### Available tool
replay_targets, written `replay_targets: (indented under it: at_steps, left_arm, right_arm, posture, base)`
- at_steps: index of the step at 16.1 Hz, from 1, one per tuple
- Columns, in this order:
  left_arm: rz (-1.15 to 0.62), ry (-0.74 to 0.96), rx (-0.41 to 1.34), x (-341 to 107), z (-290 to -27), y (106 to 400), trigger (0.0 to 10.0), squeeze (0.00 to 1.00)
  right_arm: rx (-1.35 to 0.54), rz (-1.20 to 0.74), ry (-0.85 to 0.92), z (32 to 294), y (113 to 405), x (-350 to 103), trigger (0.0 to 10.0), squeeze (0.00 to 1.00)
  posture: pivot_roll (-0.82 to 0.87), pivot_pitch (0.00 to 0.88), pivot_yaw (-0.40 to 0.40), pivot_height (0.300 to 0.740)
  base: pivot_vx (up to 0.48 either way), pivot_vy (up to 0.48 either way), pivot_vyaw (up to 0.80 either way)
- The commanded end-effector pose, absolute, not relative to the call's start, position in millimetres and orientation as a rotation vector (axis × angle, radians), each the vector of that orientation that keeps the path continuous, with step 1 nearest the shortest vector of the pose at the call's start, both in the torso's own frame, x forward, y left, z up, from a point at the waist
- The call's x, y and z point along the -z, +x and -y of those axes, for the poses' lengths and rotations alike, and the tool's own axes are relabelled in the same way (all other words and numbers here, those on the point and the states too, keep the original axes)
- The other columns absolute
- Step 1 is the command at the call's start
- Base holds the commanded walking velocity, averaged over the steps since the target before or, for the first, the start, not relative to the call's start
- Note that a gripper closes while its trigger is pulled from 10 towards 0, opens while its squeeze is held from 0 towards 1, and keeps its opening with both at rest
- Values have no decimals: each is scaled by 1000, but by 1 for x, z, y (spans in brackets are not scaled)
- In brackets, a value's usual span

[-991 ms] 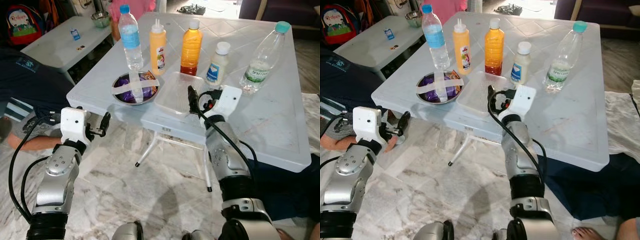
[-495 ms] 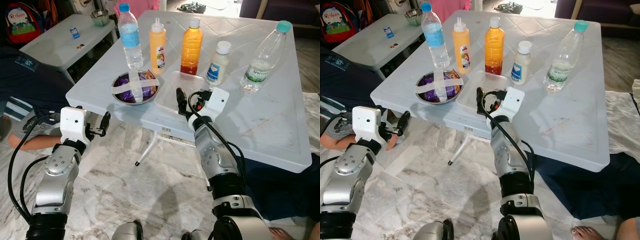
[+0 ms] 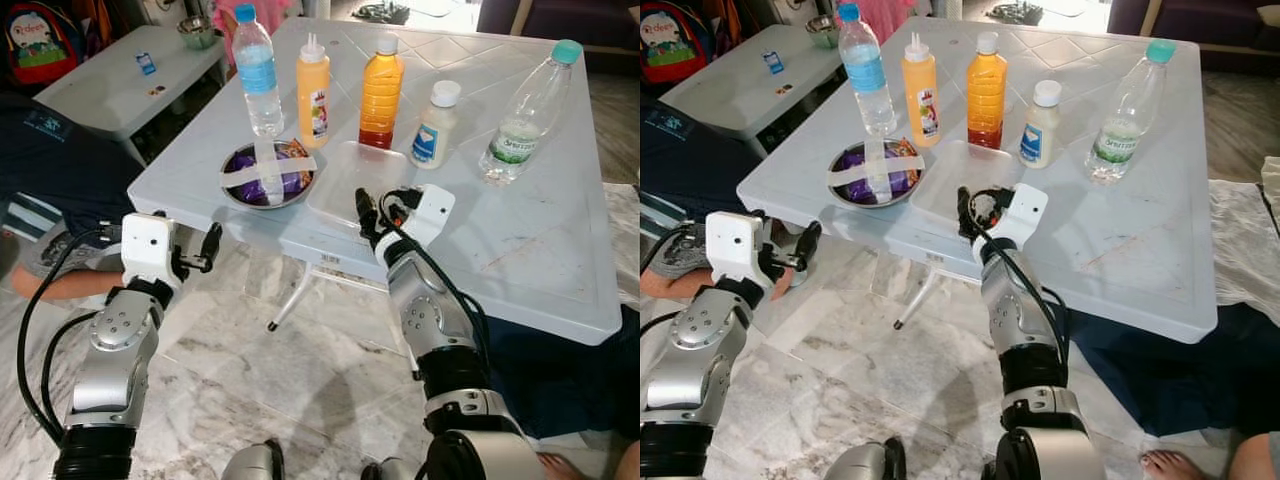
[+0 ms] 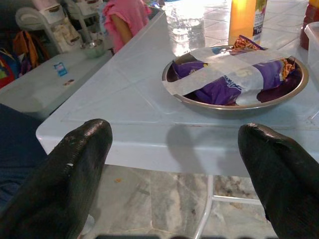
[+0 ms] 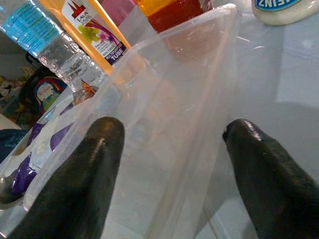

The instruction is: Restocking fridge

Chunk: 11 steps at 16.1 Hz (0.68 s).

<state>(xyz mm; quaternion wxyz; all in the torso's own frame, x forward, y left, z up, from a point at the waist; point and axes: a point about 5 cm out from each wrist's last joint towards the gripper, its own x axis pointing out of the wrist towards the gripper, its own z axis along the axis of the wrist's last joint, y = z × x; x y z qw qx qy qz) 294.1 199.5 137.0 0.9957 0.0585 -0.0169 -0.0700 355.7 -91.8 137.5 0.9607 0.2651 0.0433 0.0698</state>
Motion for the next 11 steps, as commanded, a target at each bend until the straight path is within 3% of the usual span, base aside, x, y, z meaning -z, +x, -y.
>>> replay_targets:
  at_steps: [1,11]
  left_arm:
    - [31,121,135,-137,-202,293,10000,0]
    - [44,106,150,-139,-198,294,10000,0]
  right_arm:
    - [-175,-106,594,76,357,-142,0,0]
    - [-116,-136,625,85,360,-138,0,0]
  posture:
    - [88,147,62,740]
    - [85,141,62,740]
  base:
    - [0,0,0]
    - [0,0,0]
